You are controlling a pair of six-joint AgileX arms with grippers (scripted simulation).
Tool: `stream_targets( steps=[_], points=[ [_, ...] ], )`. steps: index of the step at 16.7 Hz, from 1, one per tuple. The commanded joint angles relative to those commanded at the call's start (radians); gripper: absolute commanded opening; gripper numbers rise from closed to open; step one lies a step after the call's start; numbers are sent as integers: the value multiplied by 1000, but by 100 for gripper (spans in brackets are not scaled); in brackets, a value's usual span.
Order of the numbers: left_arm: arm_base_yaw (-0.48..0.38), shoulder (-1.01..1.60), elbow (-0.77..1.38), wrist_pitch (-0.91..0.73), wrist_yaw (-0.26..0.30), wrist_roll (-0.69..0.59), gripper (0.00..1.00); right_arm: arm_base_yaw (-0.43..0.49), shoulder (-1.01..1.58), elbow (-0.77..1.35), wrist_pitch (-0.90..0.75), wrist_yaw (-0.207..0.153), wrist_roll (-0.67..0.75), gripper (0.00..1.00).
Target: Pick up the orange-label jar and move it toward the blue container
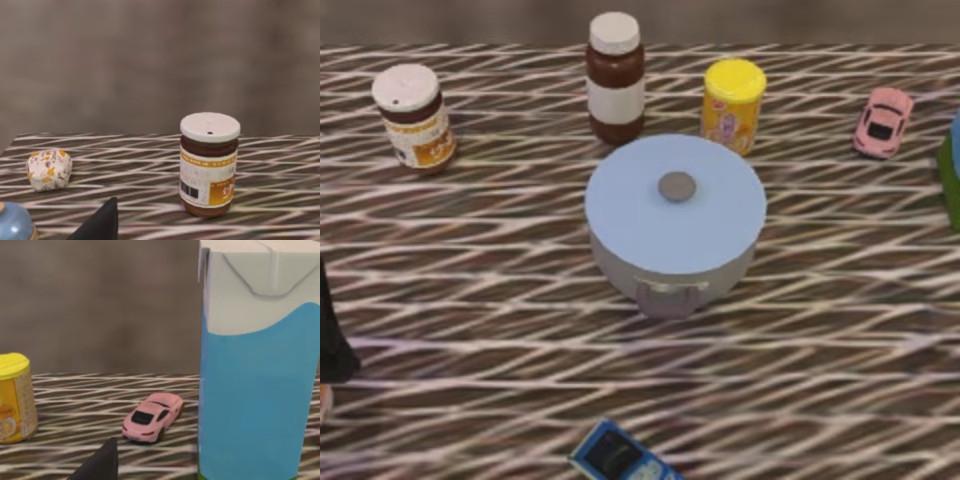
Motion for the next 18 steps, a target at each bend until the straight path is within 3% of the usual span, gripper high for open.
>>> stream_targets(
  steps=[5,9,13,18],
  points=[
    [-3,51,52,-36,12,8,100,0,0,0,0,0,0,100],
    [-20,250,269,-175,58,35,100,0,0,0,0,0,0,100],
    [-46,562,653,-383,122,70,100,0,0,0,0,0,0,100],
    [-76,1037,1284,-679,191,114,100,0,0,0,0,0,0,100]
  ],
)
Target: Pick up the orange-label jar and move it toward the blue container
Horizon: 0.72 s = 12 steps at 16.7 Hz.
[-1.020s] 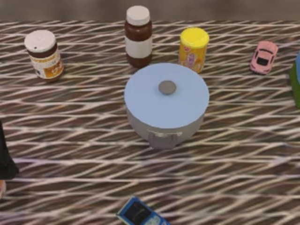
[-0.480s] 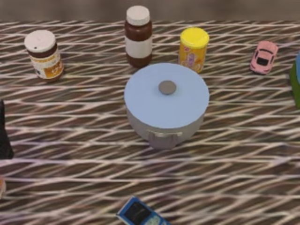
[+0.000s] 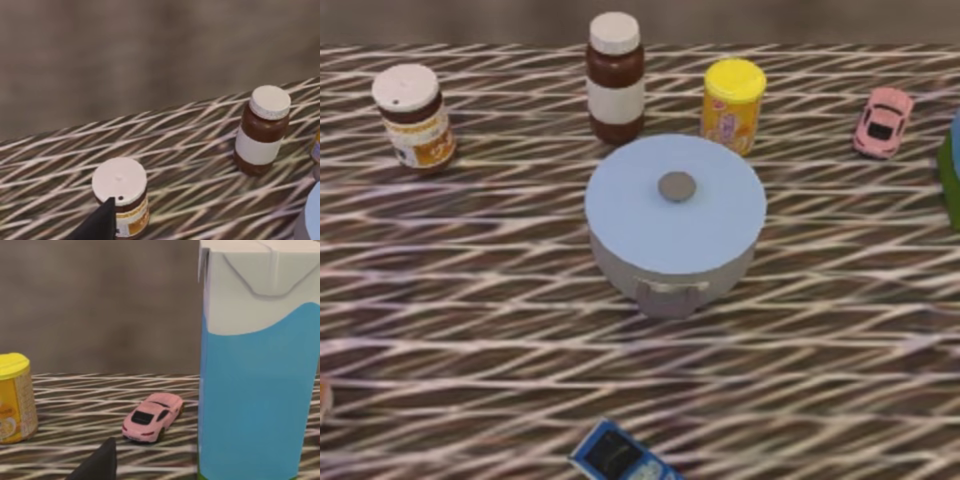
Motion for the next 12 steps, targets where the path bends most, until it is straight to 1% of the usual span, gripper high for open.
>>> stream_targets(
  steps=[3,6,9,12],
  points=[
    [-11,292,373,-169,23,23,100,0,0,0,0,0,0,100],
    [-15,577,693,-323,29,40,100,0,0,0,0,0,0,100],
    [-13,841,965,-457,16,49,100,0,0,0,0,0,0,100],
    [-6,1079,1197,-571,-10,48,100,0,0,0,0,0,0,100]
  ],
)
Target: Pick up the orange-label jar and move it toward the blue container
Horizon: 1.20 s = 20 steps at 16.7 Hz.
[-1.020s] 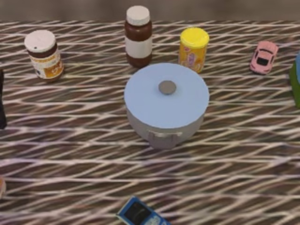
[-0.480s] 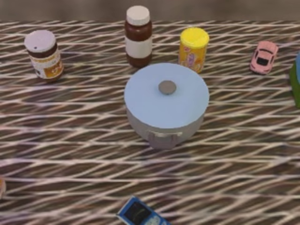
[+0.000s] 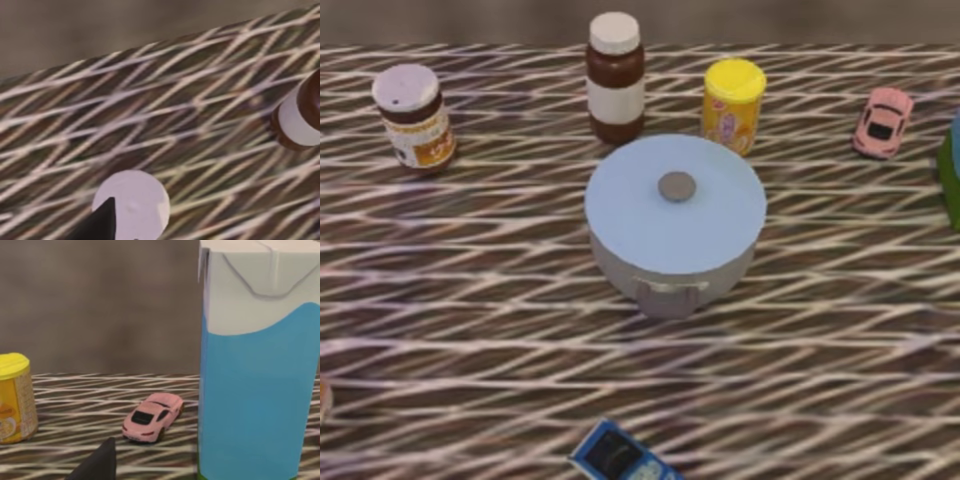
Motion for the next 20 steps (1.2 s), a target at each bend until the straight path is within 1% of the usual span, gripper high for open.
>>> stream_targets(
  steps=[5,11,13,20],
  points=[
    [21,336,246,-151,-65,-15,100,0,0,0,0,0,0,100],
    [44,596,400,-261,-134,-33,100,0,0,0,0,0,0,100],
    [47,629,419,-274,-144,-36,100,0,0,0,0,0,0,100],
    [42,634,416,-271,-144,-36,100,0,0,0,0,0,0,100]
  ],
)
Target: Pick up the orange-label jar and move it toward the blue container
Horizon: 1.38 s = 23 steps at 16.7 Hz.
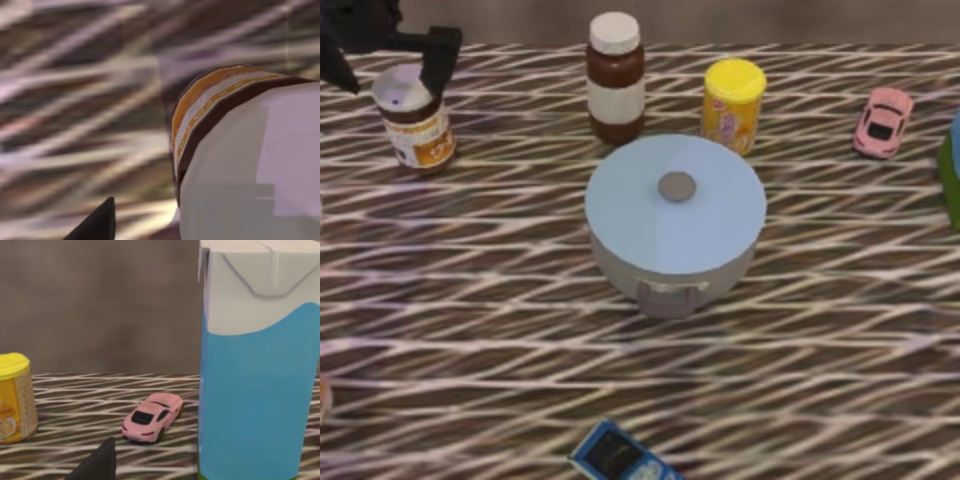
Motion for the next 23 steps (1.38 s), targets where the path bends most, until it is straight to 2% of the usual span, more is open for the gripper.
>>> stream_targets(
  steps=[8,13,23],
  points=[
    [4,-57,-286,227,-2,-2,100,0,0,0,0,0,0,100],
    [4,-63,-315,255,-2,-1,100,0,0,0,0,0,0,100],
    [4,-63,-315,255,-2,-1,25,0,0,0,0,0,0,100]
  ],
)
